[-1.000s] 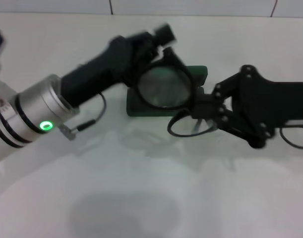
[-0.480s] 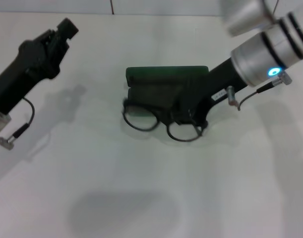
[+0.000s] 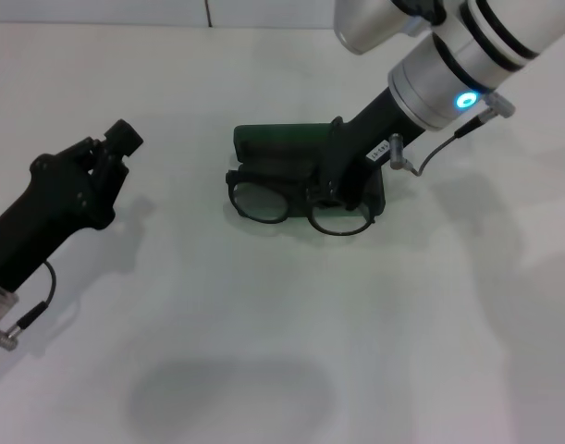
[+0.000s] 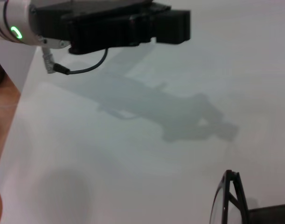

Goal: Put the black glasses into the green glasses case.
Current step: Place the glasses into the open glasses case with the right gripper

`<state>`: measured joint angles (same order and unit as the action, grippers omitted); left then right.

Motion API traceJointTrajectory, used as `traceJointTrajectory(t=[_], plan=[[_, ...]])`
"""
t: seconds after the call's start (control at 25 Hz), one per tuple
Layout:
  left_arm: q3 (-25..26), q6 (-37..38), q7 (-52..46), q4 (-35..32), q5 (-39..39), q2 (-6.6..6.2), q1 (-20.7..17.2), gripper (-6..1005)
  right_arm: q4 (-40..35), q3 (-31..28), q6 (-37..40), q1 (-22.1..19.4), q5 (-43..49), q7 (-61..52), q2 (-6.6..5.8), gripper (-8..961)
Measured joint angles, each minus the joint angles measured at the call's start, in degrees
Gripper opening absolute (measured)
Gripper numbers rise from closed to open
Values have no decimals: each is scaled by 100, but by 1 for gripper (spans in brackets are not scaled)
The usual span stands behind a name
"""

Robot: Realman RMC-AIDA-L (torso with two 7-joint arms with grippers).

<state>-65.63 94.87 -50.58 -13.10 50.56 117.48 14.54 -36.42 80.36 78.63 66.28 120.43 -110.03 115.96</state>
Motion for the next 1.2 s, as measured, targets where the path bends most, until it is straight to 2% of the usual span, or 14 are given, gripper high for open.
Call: traceJointTrajectory(t=[0.2,0.44,1.2], plan=[[-14,-8,5,9,162,-1,-67,63,68,11,-202,118,437,-33,18,36],[-13,-163,57,64,329,20,-3,64,88,238,-489,64,502,109,8,35],[-11,-250,62,167,620,102,65,68,53,204,-410,95,525,968,-33,35]])
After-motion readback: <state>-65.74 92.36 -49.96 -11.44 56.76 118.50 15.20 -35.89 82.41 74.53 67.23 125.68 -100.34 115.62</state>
